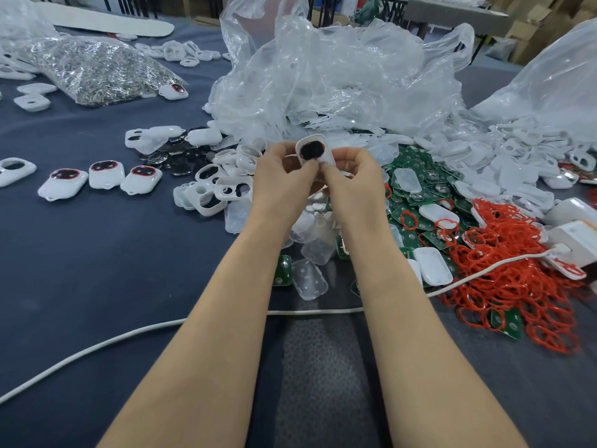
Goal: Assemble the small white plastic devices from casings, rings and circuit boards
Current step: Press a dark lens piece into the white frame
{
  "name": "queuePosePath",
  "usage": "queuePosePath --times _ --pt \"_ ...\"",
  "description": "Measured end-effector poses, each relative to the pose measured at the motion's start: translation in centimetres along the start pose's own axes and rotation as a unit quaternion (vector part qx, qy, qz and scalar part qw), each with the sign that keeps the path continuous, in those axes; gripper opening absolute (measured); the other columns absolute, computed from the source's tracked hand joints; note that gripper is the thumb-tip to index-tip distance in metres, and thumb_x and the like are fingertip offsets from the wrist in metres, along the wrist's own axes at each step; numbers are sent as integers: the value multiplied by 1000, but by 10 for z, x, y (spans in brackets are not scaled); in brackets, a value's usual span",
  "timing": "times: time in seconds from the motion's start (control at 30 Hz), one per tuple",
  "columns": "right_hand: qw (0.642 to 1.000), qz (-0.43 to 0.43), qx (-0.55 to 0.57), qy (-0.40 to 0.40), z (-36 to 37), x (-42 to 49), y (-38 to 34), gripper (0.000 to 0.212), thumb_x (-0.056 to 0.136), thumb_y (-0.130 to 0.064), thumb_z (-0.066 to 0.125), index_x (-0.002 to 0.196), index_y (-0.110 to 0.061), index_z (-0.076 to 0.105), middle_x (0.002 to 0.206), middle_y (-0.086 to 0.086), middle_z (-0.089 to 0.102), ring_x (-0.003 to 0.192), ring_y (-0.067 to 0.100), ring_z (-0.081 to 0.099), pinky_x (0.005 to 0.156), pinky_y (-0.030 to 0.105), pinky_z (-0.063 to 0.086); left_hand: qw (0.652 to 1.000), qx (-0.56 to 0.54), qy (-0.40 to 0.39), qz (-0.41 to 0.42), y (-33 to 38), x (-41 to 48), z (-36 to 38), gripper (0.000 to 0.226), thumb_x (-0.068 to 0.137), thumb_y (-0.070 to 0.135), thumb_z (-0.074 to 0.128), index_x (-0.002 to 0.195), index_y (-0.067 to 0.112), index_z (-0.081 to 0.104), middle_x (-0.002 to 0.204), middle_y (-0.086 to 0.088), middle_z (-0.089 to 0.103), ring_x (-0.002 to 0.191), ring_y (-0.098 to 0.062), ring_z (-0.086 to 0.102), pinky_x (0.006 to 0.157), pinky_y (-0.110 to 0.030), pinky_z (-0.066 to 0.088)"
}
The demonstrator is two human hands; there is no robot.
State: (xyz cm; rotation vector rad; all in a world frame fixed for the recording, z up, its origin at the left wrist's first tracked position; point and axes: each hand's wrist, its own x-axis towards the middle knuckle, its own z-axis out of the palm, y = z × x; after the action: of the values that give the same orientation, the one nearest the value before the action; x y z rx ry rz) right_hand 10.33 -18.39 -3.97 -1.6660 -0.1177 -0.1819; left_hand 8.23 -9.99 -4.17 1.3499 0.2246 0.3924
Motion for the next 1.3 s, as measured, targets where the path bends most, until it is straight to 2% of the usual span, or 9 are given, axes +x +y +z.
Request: queuePosePath --times 0.13,0.23,0.37,0.57,0.73,0.9,1.07,1.2,1.3 --pt "999 -24 -38 -23 -5 3 -1 14 90 -25 64 97 -12 61 86 -5 65 81 8 64 72 19 52 1000 16 19 1 0 1 -1 13 89 2 62 101 8 61 93 -12 70 82 -18 71 66 -20 56" --pt "984 -69 -160 26 -27 14 -2 7 92 -21 57 97 -19 62 82 -17 58 74 -6 53 65 1 40 1000 2 27 -13 0 3 -2 15 88 -2 61 90 12 61 87 -7 68 75 -12 67 62 -16 54" --pt "943 -44 -303 133 -66 26 3 18 91 -13 52 101 -15 67 94 -5 63 85 9 54 72 16 36 998 -23 31 -44 1 4 -2 21 87 -5 60 85 16 62 82 -1 66 64 -3 65 57 -11 50" --pt "918 34 -394 -9 -72 23 9 16 84 -25 68 94 -12 69 96 4 67 98 24 62 83 34 50 992 -68 53 -88 1 5 -2 18 91 0 54 87 16 59 89 -3 65 58 -7 68 61 -21 57" --pt "898 38 -435 -45 -67 23 10 24 83 -22 69 105 -12 67 105 7 67 101 27 60 82 32 46 990 -95 54 -93 1 7 -3 16 91 0 55 88 16 57 93 -7 63 65 -9 69 62 -20 56" --pt "917 1 -397 39 -67 23 10 20 91 -27 58 93 -13 71 99 8 70 98 28 61 78 29 43 989 -96 47 -101 -2 8 -3 13 90 3 59 90 16 57 98 -8 64 69 -9 70 65 -20 56" --pt "969 11 -243 40 -70 24 6 22 91 -25 61 104 -11 71 87 -4 63 90 15 59 82 27 44 991 -87 45 -90 -1 7 -3 18 88 -2 59 88 16 55 93 -7 62 84 -18 68 62 -18 55" --pt "984 37 -170 26 -72 25 8 4 89 -23 64 91 -20 65 72 -5 60 66 12 56 63 24 43 995 -61 35 -76 0 6 -2 23 87 -4 60 86 18 53 92 -6 61 84 -18 66 61 -16 55" --pt "990 51 -129 24 -71 26 7 11 89 -19 64 99 -15 65 71 0 62 54 6 54 55 19 42 996 -48 26 -71 -2 6 -2 22 87 -4 61 89 17 54 95 -7 63 82 -15 67 61 -15 54"
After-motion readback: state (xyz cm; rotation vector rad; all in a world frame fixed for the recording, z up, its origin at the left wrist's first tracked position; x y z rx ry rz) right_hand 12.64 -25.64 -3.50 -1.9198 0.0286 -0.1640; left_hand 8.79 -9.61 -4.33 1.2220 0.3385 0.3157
